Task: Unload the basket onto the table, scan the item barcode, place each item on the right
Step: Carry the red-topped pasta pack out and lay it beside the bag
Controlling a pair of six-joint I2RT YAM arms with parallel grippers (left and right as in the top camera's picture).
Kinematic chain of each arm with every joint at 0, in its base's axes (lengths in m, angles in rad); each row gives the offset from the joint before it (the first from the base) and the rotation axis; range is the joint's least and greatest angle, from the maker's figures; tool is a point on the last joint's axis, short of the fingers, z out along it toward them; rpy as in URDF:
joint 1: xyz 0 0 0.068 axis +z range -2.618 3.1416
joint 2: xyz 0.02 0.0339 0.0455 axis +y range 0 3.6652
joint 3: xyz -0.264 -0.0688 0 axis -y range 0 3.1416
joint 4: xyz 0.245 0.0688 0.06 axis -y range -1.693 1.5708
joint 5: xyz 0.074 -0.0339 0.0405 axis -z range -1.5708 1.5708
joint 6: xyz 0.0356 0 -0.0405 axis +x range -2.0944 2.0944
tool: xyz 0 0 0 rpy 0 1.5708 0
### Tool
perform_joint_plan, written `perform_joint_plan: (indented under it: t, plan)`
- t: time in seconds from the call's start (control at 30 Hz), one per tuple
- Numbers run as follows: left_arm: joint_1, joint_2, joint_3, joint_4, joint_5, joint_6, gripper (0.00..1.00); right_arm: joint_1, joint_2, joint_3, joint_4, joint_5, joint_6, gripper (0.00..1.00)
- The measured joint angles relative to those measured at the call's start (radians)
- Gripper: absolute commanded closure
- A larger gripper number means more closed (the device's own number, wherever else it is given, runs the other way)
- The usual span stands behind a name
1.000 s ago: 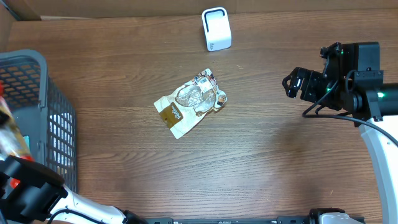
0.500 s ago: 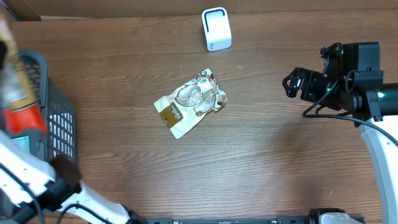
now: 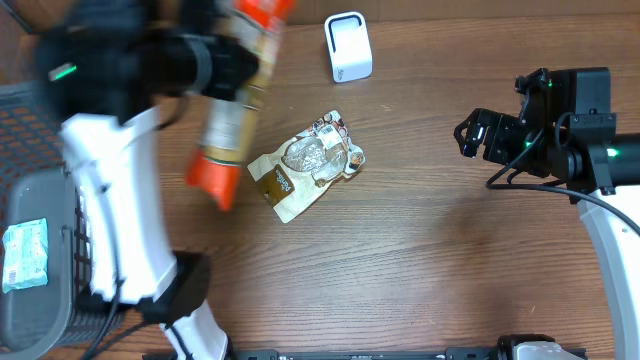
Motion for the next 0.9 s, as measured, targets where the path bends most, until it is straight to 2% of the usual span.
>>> perform_joint_plan:
  t: [0.17, 0.37, 0.47, 0.67, 0.7, 0.73, 0.77, 0.83, 0.9]
  plan:
    - [-0.215, 0.138, -0.2, 0.055, -0.037, -0.07, 0.96, 0.0, 0.0, 0.0, 0.001, 0.0, 0.0, 0.0]
    - [-0.396, 0.309, -0.428, 0.2, -0.05, -0.115, 0.95, 0.0, 0.0, 0.0, 0.0, 0.0, 0.0, 0.0]
    - [-0.439, 0.328, -0.561, 0.283, -0.057, -0.134, 0.95, 0.0, 0.0, 0.0, 0.0, 0.0, 0.0, 0.0]
    - [-0.428, 0.328, -0.766, 0.455, -0.072, -0.162, 0.95, 0.0, 0.0, 0.0, 0.0, -0.001, 0.0, 0.0]
    - [-0.426, 0.328, -0.789, 0.483, -0.071, -0.164, 0.91, 0.0, 0.0, 0.0, 0.0, 0.0, 0.0, 0.0]
    - [-0.423, 0.328, -0.807, 0.508, -0.069, -0.164, 0.82, 0.0, 0.0, 0.0, 0.001, 0.0, 0.0, 0.0]
    - [-0.422, 0.328, -0.817, 0.523, -0.065, -0.164, 0.71, 0.0, 0.0, 0.0, 0.0, 0.0, 0.0, 0.0]
    - [-0.423, 0.328, -0.823, 0.552, -0.046, -0.168, 0.43, 0.0, 0.0, 0.0, 0.001, 0.0, 0.0, 0.0]
    - [-0.427, 0.327, -0.823, 0.577, -0.019, -0.186, 0.32, 0.0, 0.0, 0.0, 0.001, 0.0, 0.0, 0.0]
